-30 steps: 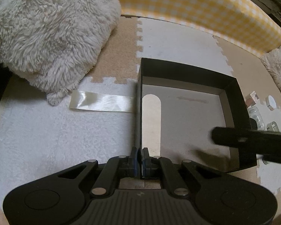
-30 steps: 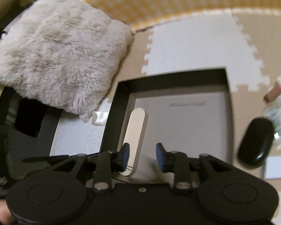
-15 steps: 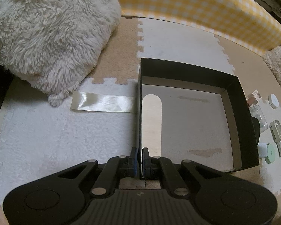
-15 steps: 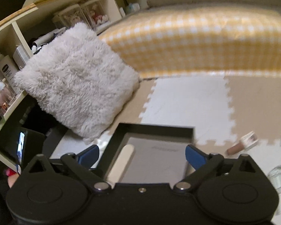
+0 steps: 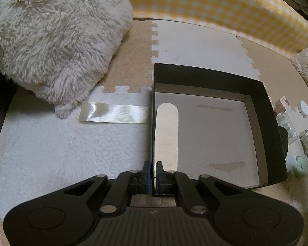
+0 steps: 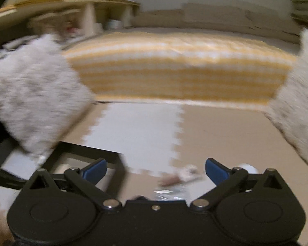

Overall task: Organize rigid objects
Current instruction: 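Move the right tool to the clear plastic case and grasp it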

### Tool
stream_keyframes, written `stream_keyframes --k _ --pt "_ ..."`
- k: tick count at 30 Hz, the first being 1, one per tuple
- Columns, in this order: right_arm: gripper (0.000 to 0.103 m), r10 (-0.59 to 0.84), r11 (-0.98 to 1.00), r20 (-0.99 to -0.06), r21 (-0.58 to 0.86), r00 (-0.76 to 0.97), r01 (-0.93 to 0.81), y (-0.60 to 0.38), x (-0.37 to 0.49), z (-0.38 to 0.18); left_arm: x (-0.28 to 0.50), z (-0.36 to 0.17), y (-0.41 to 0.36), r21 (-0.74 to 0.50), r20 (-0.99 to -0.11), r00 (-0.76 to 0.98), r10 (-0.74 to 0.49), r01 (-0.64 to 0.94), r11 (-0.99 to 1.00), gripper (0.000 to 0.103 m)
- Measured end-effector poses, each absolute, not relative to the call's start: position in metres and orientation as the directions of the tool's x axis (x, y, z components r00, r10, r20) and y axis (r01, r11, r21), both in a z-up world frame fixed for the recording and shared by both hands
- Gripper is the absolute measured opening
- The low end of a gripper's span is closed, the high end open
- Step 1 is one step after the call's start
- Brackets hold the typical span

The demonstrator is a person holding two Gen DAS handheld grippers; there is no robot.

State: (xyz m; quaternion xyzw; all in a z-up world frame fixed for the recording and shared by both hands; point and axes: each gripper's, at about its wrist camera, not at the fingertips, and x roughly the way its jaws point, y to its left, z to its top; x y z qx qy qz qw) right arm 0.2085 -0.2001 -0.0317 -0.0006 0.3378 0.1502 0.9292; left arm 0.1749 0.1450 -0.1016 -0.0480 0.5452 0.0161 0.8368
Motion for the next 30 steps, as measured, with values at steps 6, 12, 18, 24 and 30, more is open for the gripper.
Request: stream_keyframes --k 6,12,18,24,30 --pt "0.103 0.182 0.982 -0.682 0.090 0.709 -0.165 -0.233 0.229 -0.065 0.175 -0.102 0.144 -0.055 -0.916 0.400 -0.019 -0.076 0.996 0.004" --pt "0.103 0.172 0.968 -0.731 -0.001 0.660 -0.252 -0.230 0.239 -0.096 0.176 -0.103 0.144 -0.057 -0.918 0.397 -0.021 -0.078 0.995 0.004" --pt "0.103 0.181 0.929 -0.800 -0.051 0.572 -0.366 -0.204 0.248 -0.129 0.176 -0.103 0.144 -0.058 -0.917 0.397 -0.022 -0.079 0.995 0.004" --pt "0.103 0.182 0.910 -0.843 -0.050 0.506 -0.411 -0.186 0.256 -0.148 0.176 -0.104 0.144 -0.060 -0.918 0.396 -0.023 -0.079 0.995 0.004" --pt "0.102 0.219 0.936 -0.852 0.045 0.476 -0.350 -0.189 0.272 -0.155 0.176 -0.104 0.144 -0.060 -0.918 0.396 -0.024 -0.080 0.995 0.004"
